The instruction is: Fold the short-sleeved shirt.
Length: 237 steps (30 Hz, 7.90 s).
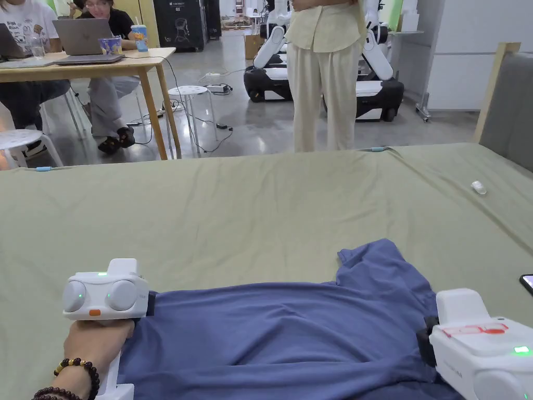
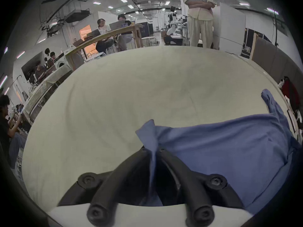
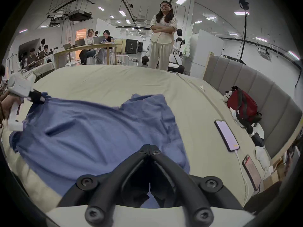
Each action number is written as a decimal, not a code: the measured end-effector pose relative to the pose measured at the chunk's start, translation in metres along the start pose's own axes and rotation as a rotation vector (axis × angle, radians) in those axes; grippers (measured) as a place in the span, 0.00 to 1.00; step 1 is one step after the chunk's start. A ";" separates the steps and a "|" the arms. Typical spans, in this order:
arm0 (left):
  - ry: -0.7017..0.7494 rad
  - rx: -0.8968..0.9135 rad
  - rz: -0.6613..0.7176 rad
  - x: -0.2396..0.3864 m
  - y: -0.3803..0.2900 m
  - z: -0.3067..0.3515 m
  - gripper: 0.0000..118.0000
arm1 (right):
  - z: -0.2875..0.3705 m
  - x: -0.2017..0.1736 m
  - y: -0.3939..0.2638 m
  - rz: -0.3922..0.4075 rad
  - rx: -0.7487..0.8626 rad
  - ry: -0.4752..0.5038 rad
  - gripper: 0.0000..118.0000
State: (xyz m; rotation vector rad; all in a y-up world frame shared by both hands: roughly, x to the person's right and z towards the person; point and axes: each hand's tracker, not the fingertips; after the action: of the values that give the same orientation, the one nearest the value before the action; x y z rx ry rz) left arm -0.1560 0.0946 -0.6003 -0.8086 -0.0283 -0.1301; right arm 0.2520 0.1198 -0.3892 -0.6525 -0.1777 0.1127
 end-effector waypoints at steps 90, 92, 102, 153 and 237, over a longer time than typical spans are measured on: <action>-0.232 0.159 0.190 -0.081 -0.177 0.201 0.72 | 0.108 -0.051 -0.061 0.094 0.026 0.062 0.00; -0.337 0.119 0.273 -0.100 -0.177 0.193 0.99 | 0.104 -0.051 -0.060 0.099 0.026 0.066 0.00; -0.714 0.026 0.360 -0.126 -0.188 0.129 0.99 | 0.104 -0.060 -0.061 0.112 0.009 0.081 0.00; -0.766 0.172 0.432 -0.154 -0.175 0.166 0.12 | 0.077 -0.078 -0.056 0.142 -0.012 0.093 0.00; -0.777 -0.023 0.338 -0.077 -0.150 0.131 0.00 | 0.092 -0.075 -0.072 0.129 -0.011 0.162 0.00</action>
State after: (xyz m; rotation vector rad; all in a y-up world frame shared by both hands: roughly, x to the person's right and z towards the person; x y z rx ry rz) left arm -0.2483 0.0950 -0.4072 -0.8348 -0.6203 0.5097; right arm 0.1641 0.1054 -0.2834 -0.6812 0.0200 0.1820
